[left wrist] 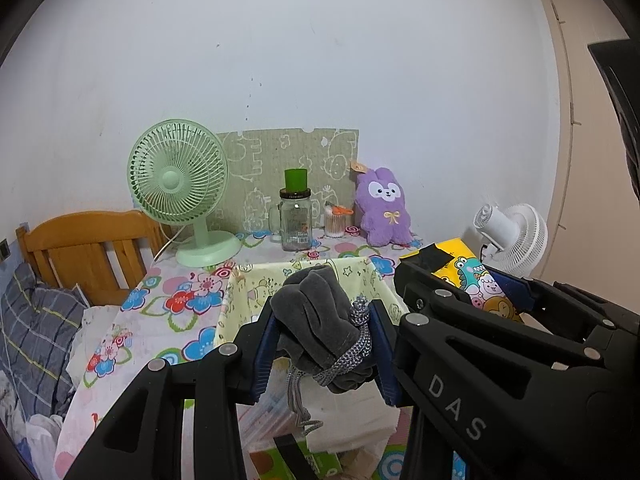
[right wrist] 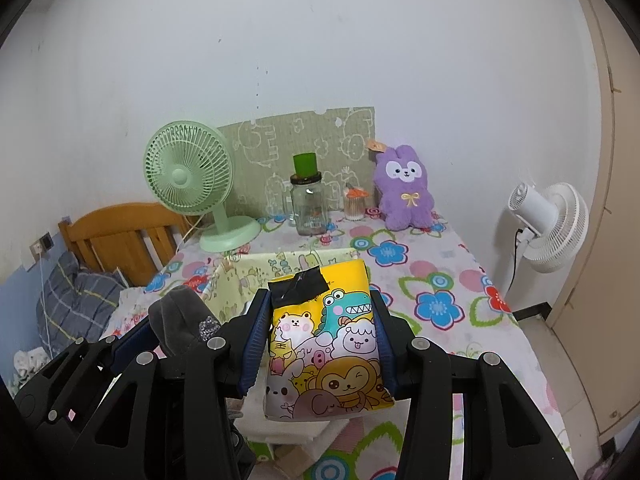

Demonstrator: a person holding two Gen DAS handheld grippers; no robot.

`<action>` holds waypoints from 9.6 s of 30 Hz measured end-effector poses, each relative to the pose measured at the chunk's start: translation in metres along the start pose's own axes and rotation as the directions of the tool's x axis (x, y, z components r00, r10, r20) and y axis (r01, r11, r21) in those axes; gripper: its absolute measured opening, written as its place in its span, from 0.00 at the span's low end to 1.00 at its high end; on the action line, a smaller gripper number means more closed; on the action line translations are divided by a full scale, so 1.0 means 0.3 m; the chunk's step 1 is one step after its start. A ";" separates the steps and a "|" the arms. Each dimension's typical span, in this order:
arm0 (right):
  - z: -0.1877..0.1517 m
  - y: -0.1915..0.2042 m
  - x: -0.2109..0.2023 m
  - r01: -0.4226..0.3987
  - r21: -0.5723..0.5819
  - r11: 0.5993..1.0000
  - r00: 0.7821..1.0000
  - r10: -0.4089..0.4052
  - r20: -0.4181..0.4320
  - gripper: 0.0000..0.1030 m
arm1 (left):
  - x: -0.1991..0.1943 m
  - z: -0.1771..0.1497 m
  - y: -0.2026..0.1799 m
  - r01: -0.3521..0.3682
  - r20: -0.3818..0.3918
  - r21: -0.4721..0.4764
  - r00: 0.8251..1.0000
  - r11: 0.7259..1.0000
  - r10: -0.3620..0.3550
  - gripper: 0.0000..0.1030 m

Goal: Organize soft objects
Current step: 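Carry the grey knit item and cartoon pouch over the fabric box with both tools, then open the left tool to drop the grey item while the right tool releases the pouch into the box, then withdraw both tools up and out of the fabric box, then move both tools toward the white cloth and green tissue pack, then grasp the folded white cloth with the right tool, then grasp the green tissue pack with the left tool, then lift the green pack with the left tool over the box while the right tool carries the white cloth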

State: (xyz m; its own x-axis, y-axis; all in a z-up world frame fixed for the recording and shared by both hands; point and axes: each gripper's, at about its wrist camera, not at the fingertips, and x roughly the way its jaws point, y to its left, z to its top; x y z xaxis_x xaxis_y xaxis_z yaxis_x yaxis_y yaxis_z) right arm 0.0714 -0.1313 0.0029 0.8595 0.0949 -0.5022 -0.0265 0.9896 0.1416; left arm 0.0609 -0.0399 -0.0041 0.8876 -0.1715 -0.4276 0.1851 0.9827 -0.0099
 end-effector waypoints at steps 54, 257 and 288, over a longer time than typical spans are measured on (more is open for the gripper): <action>0.099 -0.016 0.561 0.014 0.021 1.000 0.990 -0.011 -0.142 0.50 | 0.565 0.040 0.177 -0.033 -0.331 -0.115 0.944 0.993 -0.007 0.67; -0.387 -0.015 0.174 0.045 -0.024 0.999 0.977 -0.049 -0.206 0.24 | 0.230 -0.439 0.063 -0.117 -0.392 -0.020 0.915 0.993 0.100 0.80; -0.246 0.030 -0.023 0.026 -0.027 0.999 0.997 -0.028 -0.074 0.24 | 0.012 -0.253 0.056 -0.120 -0.237 -0.030 0.965 0.992 0.110 0.75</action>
State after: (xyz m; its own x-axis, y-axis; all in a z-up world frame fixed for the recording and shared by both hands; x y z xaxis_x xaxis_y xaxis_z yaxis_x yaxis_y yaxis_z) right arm 0.0276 -0.1152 -0.0554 0.8200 0.0749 -0.5674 -0.0176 0.9942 0.1057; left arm 0.0353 -0.0187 -0.0745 0.7770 -0.0410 -0.6282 0.0641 0.9978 0.0142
